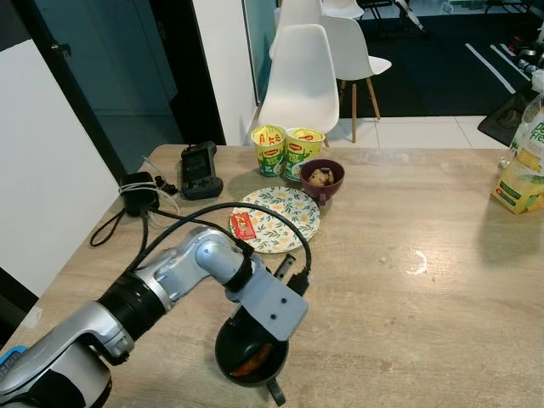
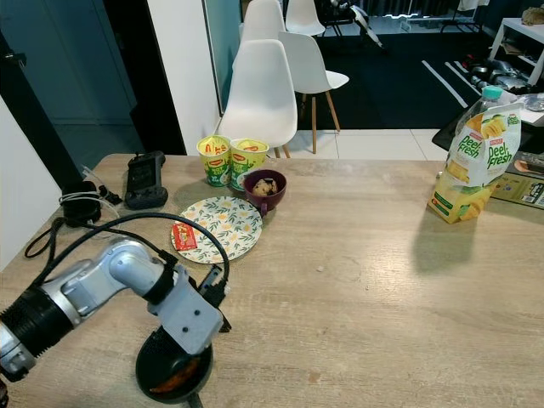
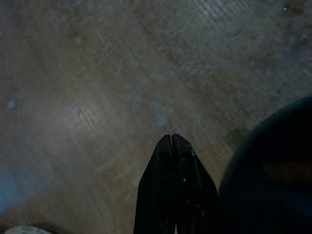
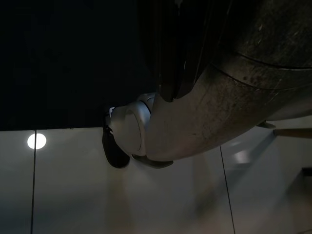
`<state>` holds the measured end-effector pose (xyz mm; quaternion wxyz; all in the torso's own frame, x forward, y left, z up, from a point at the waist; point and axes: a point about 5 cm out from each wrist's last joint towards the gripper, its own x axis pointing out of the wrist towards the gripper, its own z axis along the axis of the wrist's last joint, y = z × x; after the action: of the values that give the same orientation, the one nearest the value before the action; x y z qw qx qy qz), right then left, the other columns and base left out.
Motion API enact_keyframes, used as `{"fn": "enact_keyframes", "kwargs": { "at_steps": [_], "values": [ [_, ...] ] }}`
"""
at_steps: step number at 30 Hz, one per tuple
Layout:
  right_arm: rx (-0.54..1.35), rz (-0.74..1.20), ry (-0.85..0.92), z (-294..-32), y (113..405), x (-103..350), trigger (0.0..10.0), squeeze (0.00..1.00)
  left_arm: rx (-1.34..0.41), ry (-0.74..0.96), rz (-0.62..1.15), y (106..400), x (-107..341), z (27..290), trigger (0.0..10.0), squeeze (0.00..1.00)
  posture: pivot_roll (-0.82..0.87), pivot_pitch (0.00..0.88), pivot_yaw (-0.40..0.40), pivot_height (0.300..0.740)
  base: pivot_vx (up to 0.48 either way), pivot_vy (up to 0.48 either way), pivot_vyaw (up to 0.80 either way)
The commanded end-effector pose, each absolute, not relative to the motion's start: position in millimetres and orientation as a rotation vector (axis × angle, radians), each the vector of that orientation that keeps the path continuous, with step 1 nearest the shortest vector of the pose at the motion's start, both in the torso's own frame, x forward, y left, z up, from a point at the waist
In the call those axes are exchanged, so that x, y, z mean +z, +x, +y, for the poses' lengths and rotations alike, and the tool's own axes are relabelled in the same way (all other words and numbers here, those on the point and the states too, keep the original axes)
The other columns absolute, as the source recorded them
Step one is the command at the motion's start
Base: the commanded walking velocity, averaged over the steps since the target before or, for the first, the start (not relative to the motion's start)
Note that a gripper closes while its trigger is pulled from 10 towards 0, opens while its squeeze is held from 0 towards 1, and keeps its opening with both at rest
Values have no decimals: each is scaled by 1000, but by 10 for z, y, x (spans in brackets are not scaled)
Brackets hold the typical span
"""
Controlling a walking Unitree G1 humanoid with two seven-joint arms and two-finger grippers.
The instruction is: Restocking fridge
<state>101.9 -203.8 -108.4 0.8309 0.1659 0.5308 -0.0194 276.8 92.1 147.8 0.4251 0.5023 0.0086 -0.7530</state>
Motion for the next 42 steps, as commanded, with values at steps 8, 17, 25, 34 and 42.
{"fn": "enact_keyframes", "kwargs": {
  "at_steps": [8,17,25,34,42],
  "values": [
    [-31,1121,387,-1926,1016,-1100,10000,0,-1914,1270,-92,2765,1551,733,10000,0,46,0,74,740,0,0,0],
    [-31,1119,390,-1923,1023,-1098,10000,0,-2098,1198,-121,2551,1693,713,10000,0,53,0,72,740,0,0,0],
    [-33,1122,390,-1922,1013,-1101,10000,0,-2221,1262,-54,2408,1716,790,10000,0,53,0,71,740,0,0,0],
    [-31,1122,390,-1915,1018,-1101,10000,0,-2251,1392,84,2356,1665,923,10000,0,58,0,69,740,0,0,0],
    [-31,1119,391,-1915,1030,-1098,10000,0,-2246,1412,83,2327,1662,881,10000,0,52,0,73,740,0,0,0]
  ]
}}
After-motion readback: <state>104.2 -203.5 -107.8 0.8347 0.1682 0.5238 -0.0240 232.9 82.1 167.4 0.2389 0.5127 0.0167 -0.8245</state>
